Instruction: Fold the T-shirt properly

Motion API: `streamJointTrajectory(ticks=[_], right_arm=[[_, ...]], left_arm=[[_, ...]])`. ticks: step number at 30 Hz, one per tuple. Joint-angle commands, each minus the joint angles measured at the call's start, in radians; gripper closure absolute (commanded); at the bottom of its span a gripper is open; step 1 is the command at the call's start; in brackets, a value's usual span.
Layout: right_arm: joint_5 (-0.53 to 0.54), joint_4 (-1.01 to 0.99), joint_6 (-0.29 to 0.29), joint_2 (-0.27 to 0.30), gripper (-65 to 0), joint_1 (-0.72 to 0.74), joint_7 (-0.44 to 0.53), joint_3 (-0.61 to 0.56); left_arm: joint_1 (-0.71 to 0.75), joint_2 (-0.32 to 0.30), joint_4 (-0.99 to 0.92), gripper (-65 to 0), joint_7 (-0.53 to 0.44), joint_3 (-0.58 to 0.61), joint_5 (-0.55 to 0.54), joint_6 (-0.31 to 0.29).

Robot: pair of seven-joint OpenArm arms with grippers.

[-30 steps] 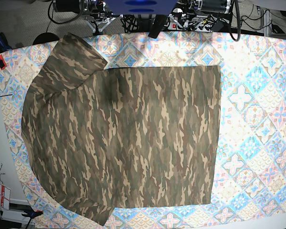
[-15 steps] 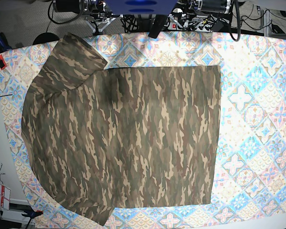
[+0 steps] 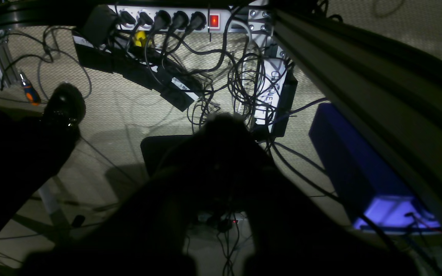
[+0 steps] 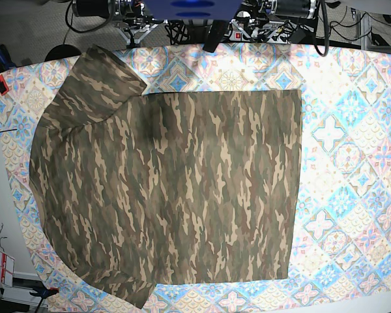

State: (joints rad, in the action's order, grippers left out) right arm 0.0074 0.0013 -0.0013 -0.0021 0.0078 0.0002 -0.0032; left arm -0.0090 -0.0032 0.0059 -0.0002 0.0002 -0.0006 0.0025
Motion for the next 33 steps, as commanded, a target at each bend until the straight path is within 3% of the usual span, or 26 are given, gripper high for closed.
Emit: streamJointTrajectory(ticks=[1, 20, 27, 33], right_arm=[[-0.002, -0.001, -0.001, 0.001, 0.0, 0.001, 0.004, -0.002], [-0.002, -0.001, -0.001, 0.003, 0.0, -0.012, 0.002, 0.002], [0.001, -0.001, -0.001, 0.018, 0.0, -0.082, 0.008, 0.006], [0.003, -0.001, -0.003, 0.03, 0.0, -0.134, 0.117, 0.007]], left_arm=[[-0.003, -0.001, 0.003, 0.0, 0.001, 0.002, 0.004, 0.0], [0.014, -0.005, -0.002, 0.0, -0.001, 0.002, 0.004, 0.0], [0.09, -0.048, 0.004, 0.0, -0.011, 0.001, -0.002, -0.003], [0.171, -0.077, -0.001, 0.0, -0.22, 0.004, 0.006, -0.005]])
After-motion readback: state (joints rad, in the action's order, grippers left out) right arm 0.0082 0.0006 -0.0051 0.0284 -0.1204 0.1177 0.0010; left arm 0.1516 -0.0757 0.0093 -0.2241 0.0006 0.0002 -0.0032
